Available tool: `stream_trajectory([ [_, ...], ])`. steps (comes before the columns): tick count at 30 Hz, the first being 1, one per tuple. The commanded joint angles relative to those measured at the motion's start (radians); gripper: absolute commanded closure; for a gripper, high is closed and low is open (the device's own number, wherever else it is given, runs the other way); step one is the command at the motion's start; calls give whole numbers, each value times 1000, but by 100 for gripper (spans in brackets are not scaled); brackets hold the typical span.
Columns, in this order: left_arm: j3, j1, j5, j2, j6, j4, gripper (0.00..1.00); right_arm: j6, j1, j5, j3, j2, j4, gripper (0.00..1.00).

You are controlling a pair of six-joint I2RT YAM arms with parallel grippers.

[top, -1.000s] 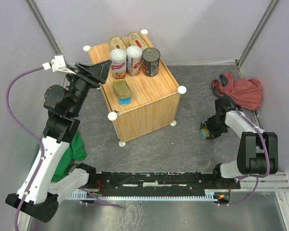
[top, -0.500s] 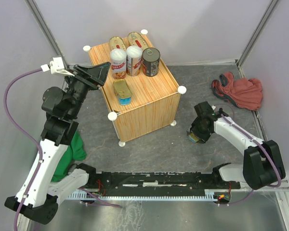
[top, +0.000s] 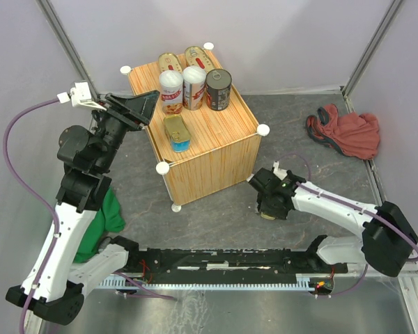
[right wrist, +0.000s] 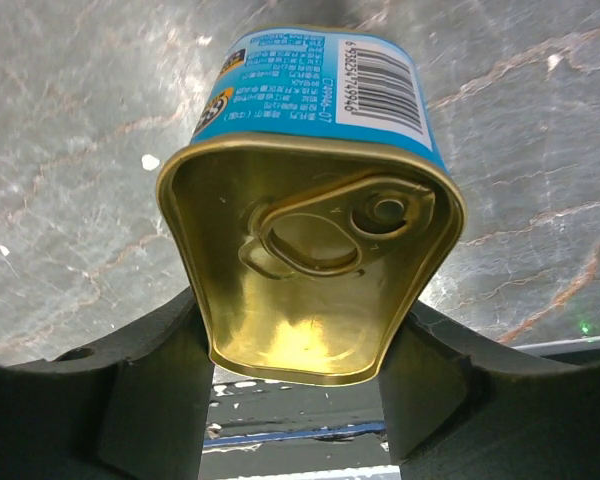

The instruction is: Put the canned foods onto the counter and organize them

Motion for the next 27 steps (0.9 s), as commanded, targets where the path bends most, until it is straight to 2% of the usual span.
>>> stream_trajectory([
  [1, 48, 4, 27, -13, -35, 5, 34, 32, 112, 106, 11, -2, -8, 82],
  [8, 55, 4, 29, -12, -35, -10, 34, -81, 292, 109, 45, 81, 40, 82],
  [15, 65, 4, 26, -20, -25, -35, 34, -186, 406, 69, 35, 136, 132, 77],
  [22, 56, 3, 21, -38, -23, -49, 35, -244, 450, 110, 33, 142, 137, 59],
  [27, 56, 4, 19, -45, -24, -57, 35, -255, 460, 145, 30, 129, 131, 43],
])
